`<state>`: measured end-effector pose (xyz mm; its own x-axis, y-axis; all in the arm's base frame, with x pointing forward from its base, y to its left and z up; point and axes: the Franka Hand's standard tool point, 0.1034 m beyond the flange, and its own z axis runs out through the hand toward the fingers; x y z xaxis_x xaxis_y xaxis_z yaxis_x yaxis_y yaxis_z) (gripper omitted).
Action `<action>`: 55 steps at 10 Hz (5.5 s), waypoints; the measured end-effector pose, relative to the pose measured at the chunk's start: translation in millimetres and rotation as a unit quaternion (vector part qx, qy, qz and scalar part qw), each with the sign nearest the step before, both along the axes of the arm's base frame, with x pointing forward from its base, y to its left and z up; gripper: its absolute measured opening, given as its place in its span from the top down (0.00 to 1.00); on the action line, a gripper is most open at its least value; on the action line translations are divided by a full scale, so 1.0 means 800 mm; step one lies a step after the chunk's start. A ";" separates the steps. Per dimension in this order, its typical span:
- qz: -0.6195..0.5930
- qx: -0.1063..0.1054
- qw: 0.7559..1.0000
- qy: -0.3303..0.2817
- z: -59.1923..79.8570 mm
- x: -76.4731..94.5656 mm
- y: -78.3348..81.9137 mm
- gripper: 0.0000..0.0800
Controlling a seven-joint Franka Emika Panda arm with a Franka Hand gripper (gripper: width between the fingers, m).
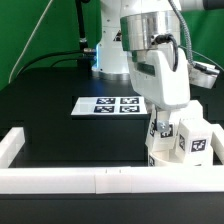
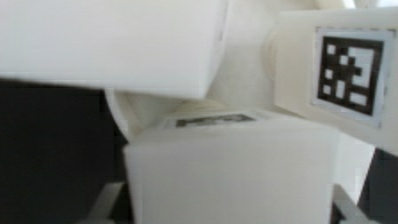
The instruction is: Assemble stool
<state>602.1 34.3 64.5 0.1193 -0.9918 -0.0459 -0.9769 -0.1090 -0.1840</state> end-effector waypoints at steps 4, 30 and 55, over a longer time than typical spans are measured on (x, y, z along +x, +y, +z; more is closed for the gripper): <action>-0.279 0.069 0.958 -0.001 -0.002 0.005 0.003 0.58; 0.256 -0.041 0.960 -0.108 0.076 0.029 0.068 0.19; 0.586 -0.051 0.808 0.028 0.018 -0.020 0.030 0.21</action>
Offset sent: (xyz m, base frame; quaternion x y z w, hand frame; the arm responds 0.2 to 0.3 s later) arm 0.0063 0.0080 -0.0086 0.0988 -0.0643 0.4644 0.8778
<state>585.7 57.9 78.7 0.9800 -0.1990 -0.0090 -0.1991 -0.9771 -0.0749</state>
